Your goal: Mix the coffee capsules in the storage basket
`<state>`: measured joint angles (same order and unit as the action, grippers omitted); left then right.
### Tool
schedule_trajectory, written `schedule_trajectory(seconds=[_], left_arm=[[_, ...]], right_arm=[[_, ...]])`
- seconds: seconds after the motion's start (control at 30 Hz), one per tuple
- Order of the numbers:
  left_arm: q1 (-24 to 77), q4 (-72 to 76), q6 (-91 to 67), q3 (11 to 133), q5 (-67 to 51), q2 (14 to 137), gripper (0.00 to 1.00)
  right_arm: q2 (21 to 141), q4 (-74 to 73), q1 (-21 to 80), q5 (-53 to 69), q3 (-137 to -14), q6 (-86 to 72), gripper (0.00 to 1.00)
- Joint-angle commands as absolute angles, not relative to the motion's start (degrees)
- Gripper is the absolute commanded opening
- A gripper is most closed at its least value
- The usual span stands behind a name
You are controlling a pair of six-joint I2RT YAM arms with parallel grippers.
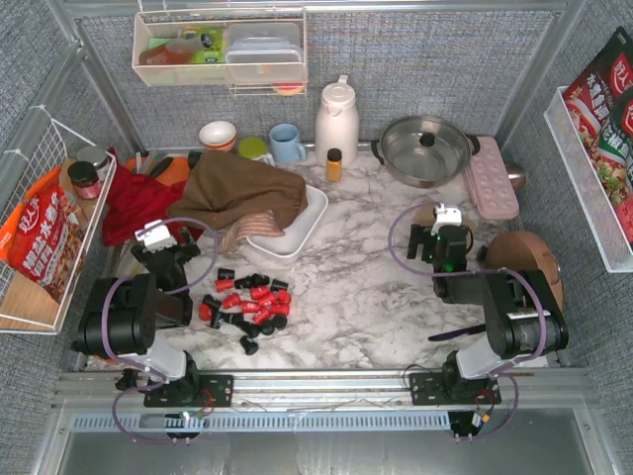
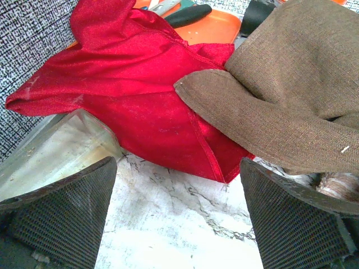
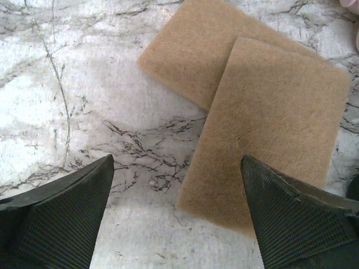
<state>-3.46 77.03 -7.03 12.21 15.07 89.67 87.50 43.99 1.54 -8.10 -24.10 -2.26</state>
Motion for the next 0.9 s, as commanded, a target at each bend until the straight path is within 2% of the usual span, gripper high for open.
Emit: schedule_trajectory(seconds=[0.0, 0.87], left_arm=[[-3.44, 79.06, -6.86, 12.13, 15.23, 89.82, 0.99], [-3.47, 79.06, -6.86, 12.22, 15.23, 89.84, 0.99]], right_arm=[[87.13, 45.36, 1.86, -6.94, -23.71, -1.43, 0.99], [86.55, 42.72, 1.49, -8.09, -25.43, -2.38, 0.99]])
